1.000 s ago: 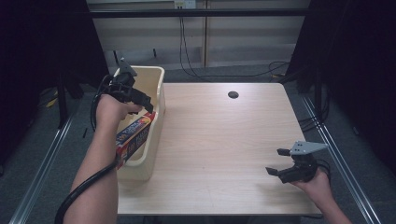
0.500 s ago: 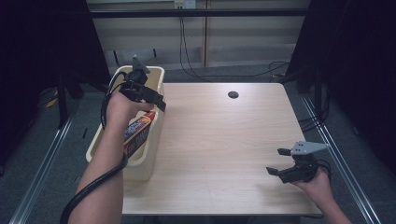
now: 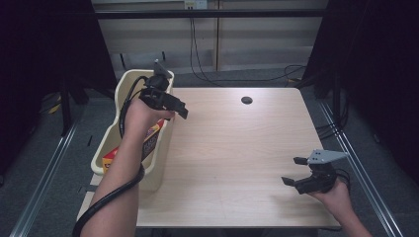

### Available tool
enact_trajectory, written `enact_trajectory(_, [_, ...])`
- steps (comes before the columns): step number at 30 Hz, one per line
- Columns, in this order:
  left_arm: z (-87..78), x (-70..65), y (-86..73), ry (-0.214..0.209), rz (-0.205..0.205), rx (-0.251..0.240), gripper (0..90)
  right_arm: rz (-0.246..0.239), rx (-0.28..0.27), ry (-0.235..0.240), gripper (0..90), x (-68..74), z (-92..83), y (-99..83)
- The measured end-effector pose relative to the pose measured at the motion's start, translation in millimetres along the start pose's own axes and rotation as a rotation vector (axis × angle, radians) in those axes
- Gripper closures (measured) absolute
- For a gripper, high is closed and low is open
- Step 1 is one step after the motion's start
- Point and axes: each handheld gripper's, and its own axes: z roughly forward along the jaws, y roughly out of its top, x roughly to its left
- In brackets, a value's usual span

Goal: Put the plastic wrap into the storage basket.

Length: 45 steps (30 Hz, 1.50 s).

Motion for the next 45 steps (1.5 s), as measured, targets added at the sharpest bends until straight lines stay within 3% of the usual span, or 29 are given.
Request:
enact_trajectory(14, [25.5, -17.4, 4.5, -0.037, 0.055, -0.006, 17.0, -0.002, 0.0, 0.0, 10.1, 0.1, -0.5, 0.0])
enact_trajectory(23, [38.8, -22.6, 3.4, -0.061, 0.052, -0.018, 11.4, -0.002, 0.001, 0.001, 10.2, -0.1, -0.1, 0.0])
enact_trajectory(29, [48.0, -25.9, -0.2, -0.052, 0.097, 0.003, 10.1, -0.005, -0.001, 0.002, 10.2, -0.1, -0.2, -0.1])
enact_trajectory(32, [52.2, -26.2, -1.8, -0.072, 0.095, -0.005, 9.7, -0.003, -0.001, 0.003, 10.2, -0.2, 0.0, 0.0])
enact_trajectory(45, [71.5, -31.5, -9.3, -0.088, 0.111, 0.002, 8.9, -0.001, 0.008, 0.001, 10.2, 0.5, -0.2, 0.0])
